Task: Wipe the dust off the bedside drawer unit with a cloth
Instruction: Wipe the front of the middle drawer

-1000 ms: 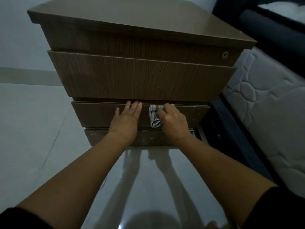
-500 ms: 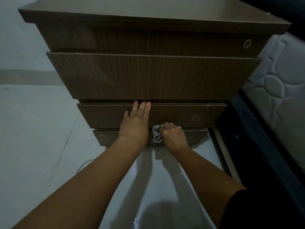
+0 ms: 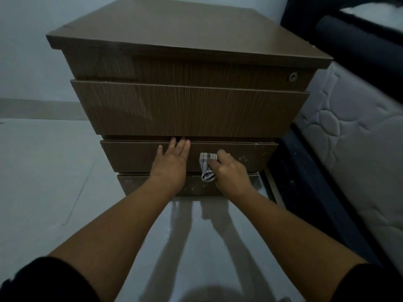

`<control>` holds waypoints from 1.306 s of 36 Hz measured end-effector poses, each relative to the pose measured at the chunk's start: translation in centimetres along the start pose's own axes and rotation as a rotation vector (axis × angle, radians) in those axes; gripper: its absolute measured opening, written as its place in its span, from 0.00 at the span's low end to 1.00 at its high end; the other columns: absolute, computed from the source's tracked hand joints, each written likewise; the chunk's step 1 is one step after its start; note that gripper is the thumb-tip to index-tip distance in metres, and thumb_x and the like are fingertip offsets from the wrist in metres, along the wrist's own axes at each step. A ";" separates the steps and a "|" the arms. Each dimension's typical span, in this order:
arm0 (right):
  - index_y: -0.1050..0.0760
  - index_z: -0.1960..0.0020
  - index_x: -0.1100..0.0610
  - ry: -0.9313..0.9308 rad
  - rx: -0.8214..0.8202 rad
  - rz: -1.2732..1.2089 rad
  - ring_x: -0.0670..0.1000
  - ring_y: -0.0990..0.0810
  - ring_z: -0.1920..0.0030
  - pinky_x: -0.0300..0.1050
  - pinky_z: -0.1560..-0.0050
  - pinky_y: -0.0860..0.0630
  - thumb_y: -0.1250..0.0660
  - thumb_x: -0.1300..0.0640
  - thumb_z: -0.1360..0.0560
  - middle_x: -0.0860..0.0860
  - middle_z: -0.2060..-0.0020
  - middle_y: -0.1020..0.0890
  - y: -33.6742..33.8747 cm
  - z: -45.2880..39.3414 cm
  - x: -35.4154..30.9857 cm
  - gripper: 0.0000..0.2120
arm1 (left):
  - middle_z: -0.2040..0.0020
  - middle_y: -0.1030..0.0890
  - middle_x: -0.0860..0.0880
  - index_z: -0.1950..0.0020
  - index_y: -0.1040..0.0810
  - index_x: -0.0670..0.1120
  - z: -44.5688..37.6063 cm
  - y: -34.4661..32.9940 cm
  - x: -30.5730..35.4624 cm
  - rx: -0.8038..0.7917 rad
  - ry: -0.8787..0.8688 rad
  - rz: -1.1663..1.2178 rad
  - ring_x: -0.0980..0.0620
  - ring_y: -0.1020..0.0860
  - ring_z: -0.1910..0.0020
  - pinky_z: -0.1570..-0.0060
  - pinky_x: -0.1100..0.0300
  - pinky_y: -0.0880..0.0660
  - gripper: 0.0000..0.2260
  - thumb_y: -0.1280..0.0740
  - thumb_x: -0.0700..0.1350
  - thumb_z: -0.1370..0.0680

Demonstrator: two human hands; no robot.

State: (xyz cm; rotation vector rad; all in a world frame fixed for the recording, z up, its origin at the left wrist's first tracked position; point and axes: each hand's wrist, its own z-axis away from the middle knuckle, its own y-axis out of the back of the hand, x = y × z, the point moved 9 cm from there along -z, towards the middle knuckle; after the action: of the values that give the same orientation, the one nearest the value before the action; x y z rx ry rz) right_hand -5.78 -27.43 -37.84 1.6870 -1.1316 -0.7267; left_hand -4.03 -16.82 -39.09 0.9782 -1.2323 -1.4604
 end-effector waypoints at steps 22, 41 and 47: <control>0.19 0.70 0.60 0.139 -0.017 0.091 0.55 0.22 0.67 0.39 0.79 0.29 0.22 0.64 0.44 0.54 0.67 0.22 -6.4 0.5 1.5 0.07 | 0.21 0.59 0.47 0.22 0.63 0.42 -2.1 -0.1 4.8 -0.051 -0.048 -0.073 0.44 0.59 0.22 0.24 0.47 0.51 0.33 0.44 0.40 0.19; 0.19 0.66 0.58 0.076 0.148 0.092 0.53 0.22 0.67 0.40 0.74 0.28 0.23 0.63 0.41 0.53 0.66 0.21 1.6 1.6 2.5 0.07 | 0.21 0.61 0.49 0.22 0.64 0.45 -1.4 -0.2 4.1 -0.062 -0.048 -0.080 0.47 0.60 0.21 0.25 0.44 0.53 0.36 0.42 0.38 0.20; 0.20 0.64 0.60 0.108 0.262 0.141 0.54 0.22 0.66 0.40 0.76 0.28 0.24 0.65 0.39 0.55 0.65 0.21 4.4 0.9 4.6 0.06 | 0.21 0.62 0.49 0.22 0.64 0.46 -1.1 0.6 6.5 -0.018 -0.111 -0.094 0.49 0.60 0.21 0.25 0.46 0.54 0.34 0.44 0.40 0.20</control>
State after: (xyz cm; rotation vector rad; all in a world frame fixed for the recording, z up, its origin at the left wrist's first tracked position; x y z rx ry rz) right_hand -6.27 -32.55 -33.95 1.8172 -1.2974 -0.4070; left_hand -4.30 -23.44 -38.72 0.9646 -1.2649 -1.6155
